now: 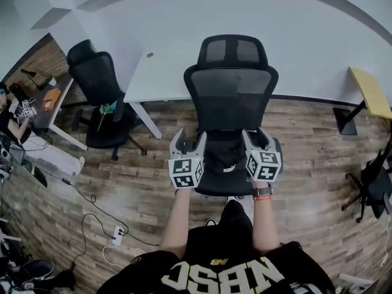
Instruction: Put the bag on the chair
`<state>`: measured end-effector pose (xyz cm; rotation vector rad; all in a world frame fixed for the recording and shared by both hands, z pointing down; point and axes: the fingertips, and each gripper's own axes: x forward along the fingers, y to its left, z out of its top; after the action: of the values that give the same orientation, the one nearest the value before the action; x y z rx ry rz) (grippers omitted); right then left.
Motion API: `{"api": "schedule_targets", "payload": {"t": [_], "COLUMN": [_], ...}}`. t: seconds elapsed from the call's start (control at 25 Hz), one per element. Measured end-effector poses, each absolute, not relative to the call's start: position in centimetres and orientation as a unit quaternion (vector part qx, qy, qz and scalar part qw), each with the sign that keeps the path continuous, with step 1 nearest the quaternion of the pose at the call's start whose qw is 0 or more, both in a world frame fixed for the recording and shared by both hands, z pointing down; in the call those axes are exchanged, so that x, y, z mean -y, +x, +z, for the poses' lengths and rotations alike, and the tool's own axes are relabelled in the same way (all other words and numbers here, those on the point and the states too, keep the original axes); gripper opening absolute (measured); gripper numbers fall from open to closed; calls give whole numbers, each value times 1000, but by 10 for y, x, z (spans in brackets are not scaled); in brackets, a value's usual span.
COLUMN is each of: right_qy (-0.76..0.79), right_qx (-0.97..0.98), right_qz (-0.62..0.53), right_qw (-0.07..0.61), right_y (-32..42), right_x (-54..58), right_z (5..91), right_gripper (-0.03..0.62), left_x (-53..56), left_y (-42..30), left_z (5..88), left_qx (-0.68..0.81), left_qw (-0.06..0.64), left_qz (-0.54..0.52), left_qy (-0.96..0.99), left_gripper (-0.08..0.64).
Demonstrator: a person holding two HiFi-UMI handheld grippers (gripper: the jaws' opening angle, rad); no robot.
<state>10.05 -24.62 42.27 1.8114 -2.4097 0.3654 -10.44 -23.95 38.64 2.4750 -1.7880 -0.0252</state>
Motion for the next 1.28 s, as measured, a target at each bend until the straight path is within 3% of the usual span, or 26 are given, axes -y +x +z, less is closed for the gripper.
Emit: {"api": "schedule_targets", "payload": {"t": [0.48,0.64,1.28], "right_qy": [603,603,579], "right_qx": [791,791,807], "right_qz": [95,99,119], "right_qw": [39,38,-2], "right_y": [89,86,88], "right_x": [224,222,215], "right_z": [399,398,366], "right_gripper": [63,9,8], "left_x": [216,214,211], "left_y": [-105,-101,-95], "left_z": [378,375,362], "left_qx": [577,567,549], "left_qw": [31,31,46], "left_qz": [-17,-20,-44], "left_qy": [816,823,833], "left_gripper": [62,35,15]}}
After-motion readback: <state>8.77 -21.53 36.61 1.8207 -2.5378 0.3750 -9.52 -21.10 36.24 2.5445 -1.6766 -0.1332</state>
